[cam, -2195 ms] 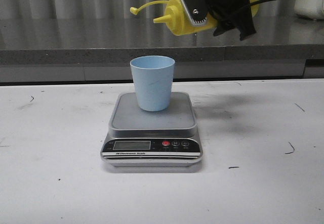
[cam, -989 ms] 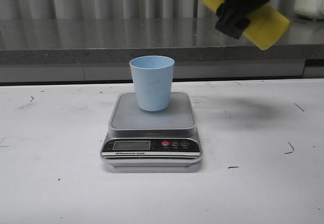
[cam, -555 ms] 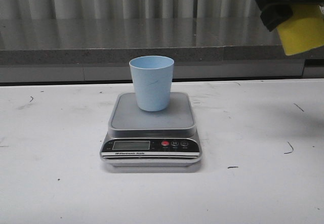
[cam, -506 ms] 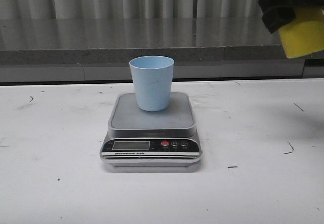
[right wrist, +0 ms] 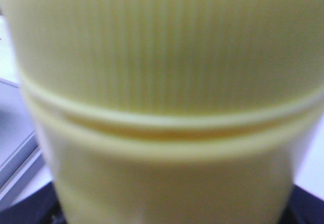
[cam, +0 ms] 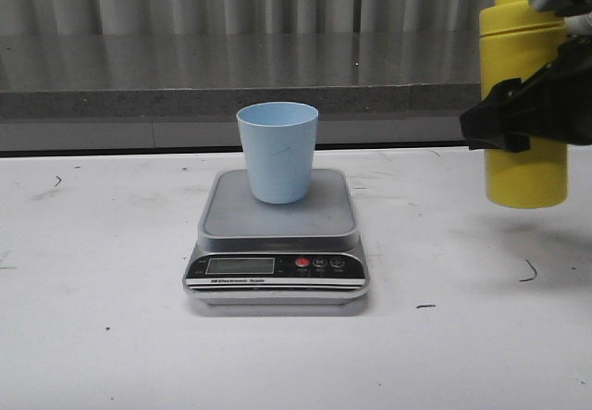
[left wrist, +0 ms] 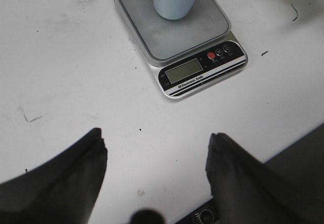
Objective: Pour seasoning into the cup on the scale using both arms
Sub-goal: 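Turn the yellow bottle upright and lower it back to the table, then open the right gripper and withdraw from the yellow bottle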
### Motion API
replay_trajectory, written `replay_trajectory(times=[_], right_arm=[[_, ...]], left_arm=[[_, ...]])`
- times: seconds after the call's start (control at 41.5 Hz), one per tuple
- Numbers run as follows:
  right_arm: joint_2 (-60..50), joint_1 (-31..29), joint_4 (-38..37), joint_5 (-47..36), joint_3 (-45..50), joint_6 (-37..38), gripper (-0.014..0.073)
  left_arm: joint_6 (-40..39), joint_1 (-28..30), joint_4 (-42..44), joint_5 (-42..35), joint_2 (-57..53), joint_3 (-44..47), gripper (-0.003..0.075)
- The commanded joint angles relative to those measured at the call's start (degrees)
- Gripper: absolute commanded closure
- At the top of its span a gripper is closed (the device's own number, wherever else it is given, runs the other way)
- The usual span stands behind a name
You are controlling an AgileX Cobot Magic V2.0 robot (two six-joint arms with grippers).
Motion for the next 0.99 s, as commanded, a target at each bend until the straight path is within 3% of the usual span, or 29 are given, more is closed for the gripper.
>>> replay_trajectory(times=[0.0,0.145,0.362,0.675,0.965], right_arm=[[1.79,-0.48,4.23,-15.17,-1.32,-2.39,0.0284],[7.77,-0.48,6.20,-24.06,-1.50,-3.62,0.0284],[14.63,-0.48,13.31,-36.00,-1.49,-13.02,0.0284],[16.79,-0.48,14.81,-35.95,-3.25,-13.02,0.0276],[16.64,-0.48,14.81,-35.95,-3.06,-12.68,-0.0007]], left_arm=[[0.00,-0.57,-0.65,-3.59,-0.57,-1.60,0.0302],[0.00,-0.57,-0.65,-3.59,-0.57,-1.60,0.0302],[0.00,-0.57,-0.65,-3.59,-0.57,-1.60,0.0302],[0.00,-0.57,-0.65,-3.59,-0.57,-1.60,0.0302],[0.00,-0.57,-0.65,-3.59,-0.57,-1.60,0.0302]])
